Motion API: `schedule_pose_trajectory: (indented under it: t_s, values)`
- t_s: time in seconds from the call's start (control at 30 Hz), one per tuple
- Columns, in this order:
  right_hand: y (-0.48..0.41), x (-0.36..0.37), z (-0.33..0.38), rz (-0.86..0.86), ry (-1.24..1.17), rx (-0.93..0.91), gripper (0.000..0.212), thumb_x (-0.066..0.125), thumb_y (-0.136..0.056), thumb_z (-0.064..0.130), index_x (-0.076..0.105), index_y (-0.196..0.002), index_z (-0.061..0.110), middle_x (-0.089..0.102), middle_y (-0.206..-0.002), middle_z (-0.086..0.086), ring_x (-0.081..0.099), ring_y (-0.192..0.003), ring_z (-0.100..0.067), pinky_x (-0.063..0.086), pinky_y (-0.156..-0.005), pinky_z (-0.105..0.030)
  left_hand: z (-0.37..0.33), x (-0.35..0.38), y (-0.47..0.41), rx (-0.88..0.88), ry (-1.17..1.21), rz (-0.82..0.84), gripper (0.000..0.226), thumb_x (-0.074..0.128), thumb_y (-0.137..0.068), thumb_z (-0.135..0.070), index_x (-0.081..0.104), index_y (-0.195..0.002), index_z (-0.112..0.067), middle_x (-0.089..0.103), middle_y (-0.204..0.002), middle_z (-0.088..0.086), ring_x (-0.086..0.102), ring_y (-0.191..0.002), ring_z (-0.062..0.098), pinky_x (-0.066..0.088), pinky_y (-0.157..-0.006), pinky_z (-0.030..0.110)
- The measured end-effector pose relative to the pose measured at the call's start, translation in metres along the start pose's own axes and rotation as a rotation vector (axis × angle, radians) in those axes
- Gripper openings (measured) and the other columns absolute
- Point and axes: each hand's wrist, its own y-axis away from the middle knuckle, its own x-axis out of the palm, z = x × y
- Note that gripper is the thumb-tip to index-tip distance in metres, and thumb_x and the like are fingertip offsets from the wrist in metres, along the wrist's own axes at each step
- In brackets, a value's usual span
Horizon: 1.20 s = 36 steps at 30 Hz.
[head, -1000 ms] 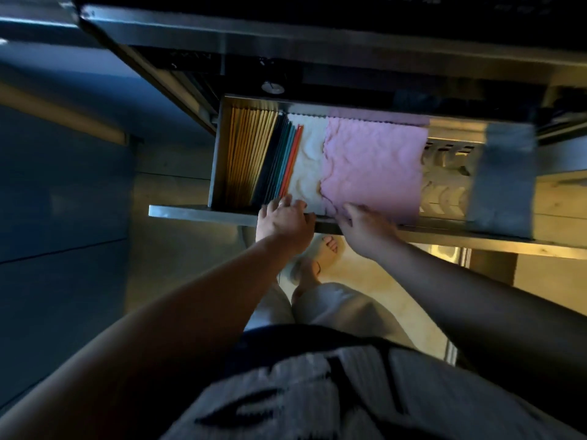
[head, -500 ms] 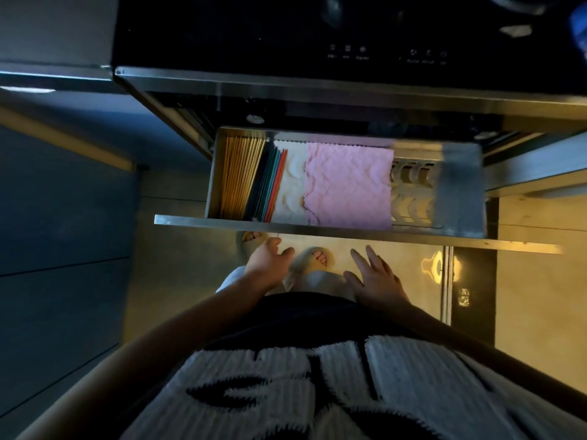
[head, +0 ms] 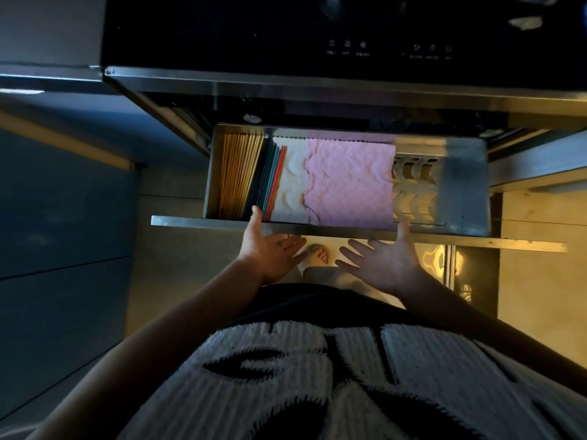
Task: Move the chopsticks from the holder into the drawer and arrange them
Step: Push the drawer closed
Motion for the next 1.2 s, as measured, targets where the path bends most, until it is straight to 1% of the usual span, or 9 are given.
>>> schedule_pose_trajectory:
  t_s: [0.07,0.17,0.37,0.53,0.67,0.73,0.97,1.13,1.2]
  values:
    - [-0.002,0.006,0.004,0.045,-0.063,-0.015,0.121,0.041,-0.062,0.092,0.007,-0.154,0.023,0.019,-0.159,-0.015,0.026,-0.143,-0.039,0.03,-0.105,-0.063,-0.006,0.002,-0.003,-0.016,0.015,0.059,0.11,0.051,-0.065,-0.089,0.041,-0.147,-0.016,0.049,-0.144,0.02,0.043,-0.134,0.038,0.045,-0.087,0.057]
    - [-0.004,0.017,0.015,0.093,-0.065,-0.034,0.126,0.039,-0.056,0.095,0.007,-0.154,0.023,0.014,-0.16,-0.019,0.021,-0.145,-0.038,0.027,-0.107,-0.062,-0.019,0.012,-0.009,-0.033,-0.02,0.105,0.114,0.048,-0.063,-0.092,0.037,-0.15,-0.02,0.046,-0.147,0.019,0.041,-0.136,0.039,0.033,-0.104,0.057]
    - [-0.014,0.045,0.036,0.119,0.006,-0.114,0.125,0.037,-0.055,0.097,0.0,-0.153,0.03,0.0,-0.162,-0.017,0.007,-0.147,-0.042,0.012,-0.114,-0.062,-0.041,0.033,-0.02,-0.032,-0.045,0.142,0.122,0.052,-0.058,-0.092,0.031,-0.153,-0.019,0.043,-0.149,0.021,0.038,-0.138,0.041,0.019,-0.116,0.057]
    - [-0.019,0.071,0.06,0.15,0.016,-0.191,0.122,0.04,-0.059,0.095,0.001,-0.154,0.028,0.0,-0.161,-0.02,0.009,-0.145,-0.045,0.012,-0.115,-0.062,-0.062,0.062,-0.026,0.063,-0.132,0.209,0.115,0.042,-0.067,-0.092,0.024,-0.155,-0.021,0.033,-0.155,0.02,0.032,-0.141,0.041,0.017,-0.116,0.057]
    - [-0.026,0.089,0.075,0.2,0.057,-0.286,0.112,0.035,-0.067,0.092,0.001,-0.154,0.029,0.0,-0.161,-0.018,0.01,-0.145,-0.045,0.011,-0.115,-0.063,-0.079,0.076,-0.041,0.146,-0.232,0.311,0.114,0.04,-0.068,-0.092,0.019,-0.157,-0.022,0.028,-0.158,0.018,0.035,-0.14,0.039,0.024,-0.11,0.054]
    - [-0.03,0.098,0.08,0.213,0.078,-0.339,0.106,0.032,-0.072,0.089,0.001,-0.154,0.029,-0.001,-0.161,-0.018,0.01,-0.146,-0.045,0.009,-0.116,-0.063,-0.087,0.085,-0.046,0.175,-0.274,0.334,0.112,0.037,-0.07,-0.091,0.019,-0.157,-0.022,0.028,-0.158,0.017,0.035,-0.14,0.038,0.023,-0.112,0.053]
    - [-0.048,0.122,0.1,0.21,0.086,-0.413,0.107,0.041,-0.072,0.085,-0.003,-0.153,0.032,0.0,-0.162,-0.017,0.01,-0.146,-0.044,0.007,-0.116,-0.064,-0.107,0.111,-0.058,0.249,-0.348,0.278,0.104,0.032,-0.075,-0.09,0.019,-0.156,-0.026,0.028,-0.159,0.012,0.035,-0.141,0.031,0.019,-0.118,0.053]
    - [-0.056,0.129,0.097,0.186,-0.012,-0.448,0.109,0.046,-0.071,0.083,-0.003,-0.153,0.03,-0.001,-0.161,-0.018,0.01,-0.146,-0.043,0.012,-0.117,-0.061,-0.107,0.109,-0.068,0.279,-0.33,0.221,0.116,0.049,-0.061,-0.091,0.022,-0.155,-0.029,0.039,-0.154,0.011,0.045,-0.136,0.027,0.027,-0.115,0.053]
    - [-0.057,0.133,0.096,0.176,-0.065,-0.449,0.111,0.048,-0.071,0.082,-0.003,-0.153,0.028,0.002,-0.161,-0.018,0.012,-0.146,-0.042,0.014,-0.117,-0.059,-0.106,0.109,-0.068,0.293,-0.313,0.222,0.113,0.048,-0.066,-0.089,0.019,-0.156,-0.027,0.038,-0.154,0.012,0.044,-0.137,0.027,0.029,-0.114,0.053]
